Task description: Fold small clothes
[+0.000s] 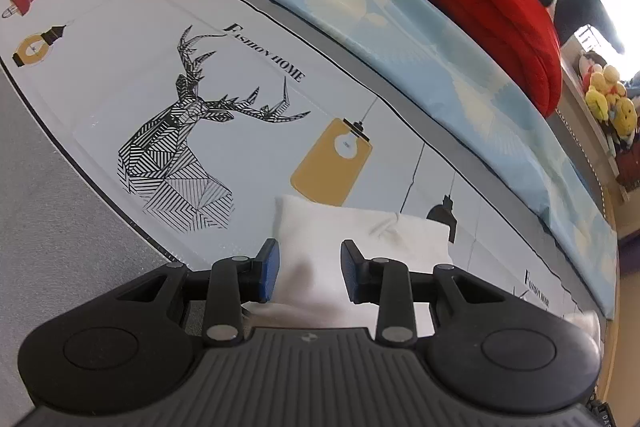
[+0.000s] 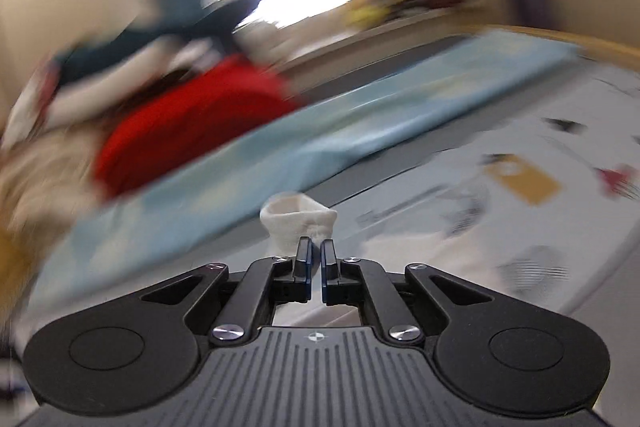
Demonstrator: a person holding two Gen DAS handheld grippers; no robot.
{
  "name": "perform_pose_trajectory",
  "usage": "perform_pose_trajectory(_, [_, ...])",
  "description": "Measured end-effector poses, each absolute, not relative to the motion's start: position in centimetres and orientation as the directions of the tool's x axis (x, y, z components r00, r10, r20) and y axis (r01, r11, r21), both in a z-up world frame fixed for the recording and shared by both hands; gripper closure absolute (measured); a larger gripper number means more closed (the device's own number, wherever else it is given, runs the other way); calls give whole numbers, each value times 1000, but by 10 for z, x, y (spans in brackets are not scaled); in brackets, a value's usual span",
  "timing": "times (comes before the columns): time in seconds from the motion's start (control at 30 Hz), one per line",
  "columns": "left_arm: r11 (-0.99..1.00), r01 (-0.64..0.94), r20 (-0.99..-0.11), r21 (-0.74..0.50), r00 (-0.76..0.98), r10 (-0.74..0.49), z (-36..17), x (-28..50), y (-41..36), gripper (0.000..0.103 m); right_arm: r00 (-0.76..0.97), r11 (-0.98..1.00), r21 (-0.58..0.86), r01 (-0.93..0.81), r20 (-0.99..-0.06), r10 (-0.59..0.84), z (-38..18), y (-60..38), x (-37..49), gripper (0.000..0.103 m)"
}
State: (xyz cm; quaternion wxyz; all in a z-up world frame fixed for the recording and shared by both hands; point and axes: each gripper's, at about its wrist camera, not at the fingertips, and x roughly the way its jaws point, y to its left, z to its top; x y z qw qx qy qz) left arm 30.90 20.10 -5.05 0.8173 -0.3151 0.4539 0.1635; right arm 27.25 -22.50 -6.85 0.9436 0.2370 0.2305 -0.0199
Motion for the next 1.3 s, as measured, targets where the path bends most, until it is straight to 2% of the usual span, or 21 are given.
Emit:
perform_pose_trajectory(0.07, [759,-543,-847,-360,531,-22,-52,310,198,66,863,856,440,271,-505,-13,-77,-253,269,101])
perform_pose_trajectory(0.13, [771,-530,-852,-352,522,-30,-55,311,194,66,766,839,400,368,-643,-30,-98,-274,276,100])
perform_pose_trajectory(0.2, [781,-516,-857,-351,513,-46,-59,312,189,66,679,801,392,454,-734,-26,-121,-293,277,101])
perform_pose_trajectory(0.3, [785,-496,-862,-371,498,-93,-67,314,181,62,633,748,419,515,-774,-3,-134,-310,275,95])
perform_pose_trajectory(0.37, [785,-488,-866,-381,485,-119,-74,315,178,62,634,736,462,495,-771,57,-136,-313,281,81])
perform_pose_trajectory(0.4, [787,-486,-870,-380,476,-126,-77,316,176,62,640,733,477,485,-765,74,-136,-315,281,69])
perform_pose_trajectory(0.43, [790,-486,-874,-373,469,-124,-79,316,175,62,643,739,478,475,-762,80,-136,-314,284,64])
perform_pose_trajectory(0.6, [809,-472,-893,-350,430,-135,-92,315,171,62,618,749,474,463,-779,111,-141,-314,291,66])
perform_pose_trajectory(0.67, [816,-461,-897,-350,416,-149,-95,313,170,62,618,755,474,453,-777,117,-140,-312,293,93])
perform_pose_trajectory(0.7, [823,-450,-897,-348,414,-153,-95,312,169,62,629,752,488,443,-767,128,-138,-312,293,98])
perform_pose_trajectory(0.8, [883,-359,-907,-301,393,-149,-95,311,160,62,703,746,527,406,-702,113,-118,-312,286,99])
perform_pose_trajectory(0.87, [952,-241,-938,-190,331,-103,-103,309,147,61,775,753,547,366,-626,78,-98,-310,278,100])
perform_pose_trajectory(0.9, [981,-170,-953,-98,301,-43,-109,305,140,54,793,759,537,367,-607,46,-91,-311,275,100])
perform_pose_trajectory(0.97, [997,-61,-957,38,285,53,-116,297,129,48,739,754,479,449,-674,-11,-96,-317,277,100])
perform_pose_trajectory(1.0, [994,-39,-953,102,282,109,-119,295,128,53,671,738,444,508,-742,-15,-108,-323,281,99])
perform_pose_trajectory(1.03, [990,-49,-947,135,287,144,-119,295,131,53,603,720,418,554,-798,0,-122,-327,285,99])
perform_pose_trajectory(1.07, [990,-73,-945,124,295,140,-117,295,137,52,537,705,391,592,-843,17,-135,-330,287,98])
perform_pose_trajectory(1.13, [986,-164,-949,20,307,70,-110,297,154,52,515,706,369,604,-857,7,-140,-330,287,92])
perform_pose_trajectory(1.23, [963,-241,-915,-119,403,-12,-95,302,163,54,569,756,312,576,-817,-96,-120,-321,287,91])
perform_pose_trajectory(1.3, [948,-272,-898,-167,440,-32,-88,305,164,54,602,758,290,584,-781,-166,-109,-323,284,89])
